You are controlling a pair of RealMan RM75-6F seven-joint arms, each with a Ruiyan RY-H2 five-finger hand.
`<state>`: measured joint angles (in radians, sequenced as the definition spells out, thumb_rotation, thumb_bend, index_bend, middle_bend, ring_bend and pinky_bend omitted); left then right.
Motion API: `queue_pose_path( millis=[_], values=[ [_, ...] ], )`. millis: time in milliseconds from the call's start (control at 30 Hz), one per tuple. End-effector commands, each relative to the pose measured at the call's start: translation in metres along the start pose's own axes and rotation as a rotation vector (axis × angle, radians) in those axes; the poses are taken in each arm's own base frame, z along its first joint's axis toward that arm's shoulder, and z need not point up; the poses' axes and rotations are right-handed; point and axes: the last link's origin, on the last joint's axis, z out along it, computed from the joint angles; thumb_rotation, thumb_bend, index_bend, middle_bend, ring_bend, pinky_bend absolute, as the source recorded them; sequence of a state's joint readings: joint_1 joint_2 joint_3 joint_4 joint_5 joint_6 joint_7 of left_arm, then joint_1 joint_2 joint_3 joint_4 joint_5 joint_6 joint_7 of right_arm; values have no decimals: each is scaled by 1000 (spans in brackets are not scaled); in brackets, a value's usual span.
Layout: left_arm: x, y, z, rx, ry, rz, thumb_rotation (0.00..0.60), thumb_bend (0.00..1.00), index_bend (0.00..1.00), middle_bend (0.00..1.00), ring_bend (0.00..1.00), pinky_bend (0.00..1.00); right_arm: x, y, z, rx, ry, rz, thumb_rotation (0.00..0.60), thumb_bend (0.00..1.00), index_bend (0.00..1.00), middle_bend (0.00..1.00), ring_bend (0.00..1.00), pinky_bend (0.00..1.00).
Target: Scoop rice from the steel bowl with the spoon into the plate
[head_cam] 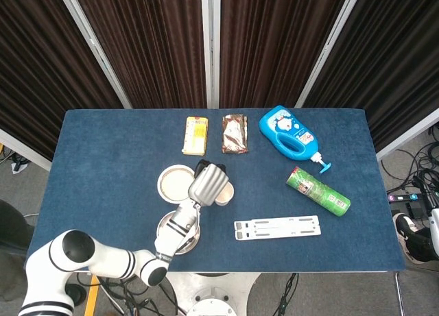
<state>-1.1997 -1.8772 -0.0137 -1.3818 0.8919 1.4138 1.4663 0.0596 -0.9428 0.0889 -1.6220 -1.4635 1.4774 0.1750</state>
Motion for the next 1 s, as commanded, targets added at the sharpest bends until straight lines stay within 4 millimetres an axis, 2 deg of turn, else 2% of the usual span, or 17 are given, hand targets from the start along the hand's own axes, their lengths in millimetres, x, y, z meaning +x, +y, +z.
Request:
queue_pose_path(
  millis=[33,233,567,667,833,1000],
  values=[
    [-2,2,-1,-3,9,35,600,555,633,958,909,1000,1,0,0,2,2,1,600,244,0,178,0,0],
    [-6,2,-4,-2,-4,45,600,556,632,959,909,1000,1,2,-2,-4,6,2,600,243,0,178,0,0],
    [-5,-11,-2,32,-8,-81,600,554,632,960,909,1000,2,0,-2,6,12,5,600,243,0,178,0,0],
    [-4,-19,-3,56,-63,-275,600,554,632,960,909,1000,2,0,-2,6,10,6,600,242,0,178,0,0],
    [-13,-55,-9,107,-127,-635,600,553,632,960,909,1000,1,-1,-2,9,8,6,600,243,0,178,0,0],
    [-37,-84,-40,58,-186,-872,600,552,632,959,908,1000,1,-5,0,21,6,9,600,243,0,178,0,0]
  ],
)
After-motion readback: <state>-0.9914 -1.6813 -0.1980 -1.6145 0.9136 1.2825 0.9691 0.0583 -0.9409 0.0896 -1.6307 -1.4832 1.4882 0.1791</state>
